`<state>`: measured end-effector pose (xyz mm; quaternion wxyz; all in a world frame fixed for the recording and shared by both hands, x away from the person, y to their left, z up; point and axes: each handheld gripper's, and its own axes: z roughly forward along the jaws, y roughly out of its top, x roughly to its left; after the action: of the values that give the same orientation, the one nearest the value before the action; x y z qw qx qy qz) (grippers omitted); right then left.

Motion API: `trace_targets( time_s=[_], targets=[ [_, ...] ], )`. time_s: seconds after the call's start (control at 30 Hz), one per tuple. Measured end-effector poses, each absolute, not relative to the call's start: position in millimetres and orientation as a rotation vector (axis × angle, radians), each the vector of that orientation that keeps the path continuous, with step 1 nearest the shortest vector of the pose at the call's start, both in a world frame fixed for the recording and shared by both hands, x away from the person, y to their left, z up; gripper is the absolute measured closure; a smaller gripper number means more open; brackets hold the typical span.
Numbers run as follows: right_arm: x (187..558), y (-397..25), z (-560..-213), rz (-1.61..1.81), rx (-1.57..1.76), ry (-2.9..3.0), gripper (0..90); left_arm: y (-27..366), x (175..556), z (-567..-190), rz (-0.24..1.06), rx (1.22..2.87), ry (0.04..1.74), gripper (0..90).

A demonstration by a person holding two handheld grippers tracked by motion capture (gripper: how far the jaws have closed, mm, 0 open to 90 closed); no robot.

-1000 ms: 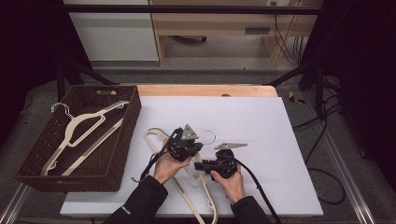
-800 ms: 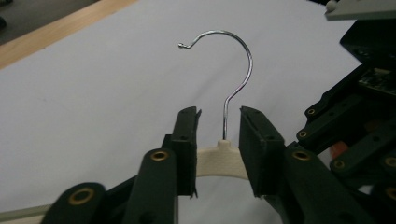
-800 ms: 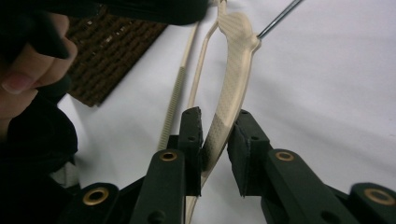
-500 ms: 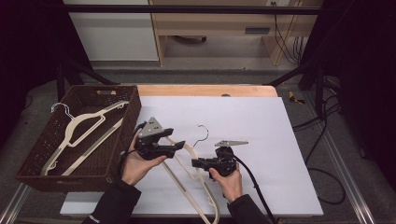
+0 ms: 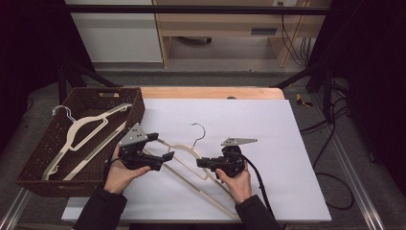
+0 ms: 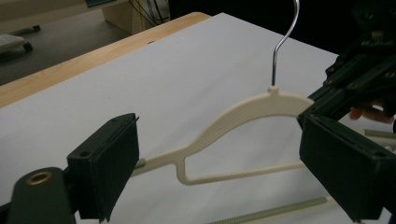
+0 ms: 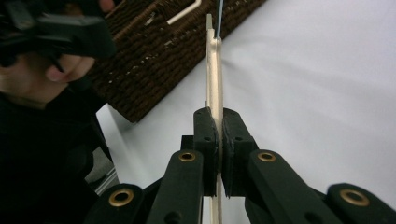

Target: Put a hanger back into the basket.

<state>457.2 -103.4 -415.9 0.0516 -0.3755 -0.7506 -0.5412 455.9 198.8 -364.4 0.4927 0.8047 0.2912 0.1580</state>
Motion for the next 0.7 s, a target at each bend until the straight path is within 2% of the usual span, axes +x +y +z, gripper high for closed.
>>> trace_targets(
  time_s=[0.17,0.43,0.7],
  targets=[
    [456,-107,-400,-1.649,-1.02,-2.378,86.8,198,452,-366,0.364,1.982,0.662,13.0],
    [450,-108,-382,-1.613,-0.862,-2.461,86.8,184,449,-372,0.324,2.081,0.577,21.2],
    [446,-105,-382,-1.558,-0.747,-2.498,86.9,173,447,-379,0.287,2.15,0.516,41.2]
  ],
)
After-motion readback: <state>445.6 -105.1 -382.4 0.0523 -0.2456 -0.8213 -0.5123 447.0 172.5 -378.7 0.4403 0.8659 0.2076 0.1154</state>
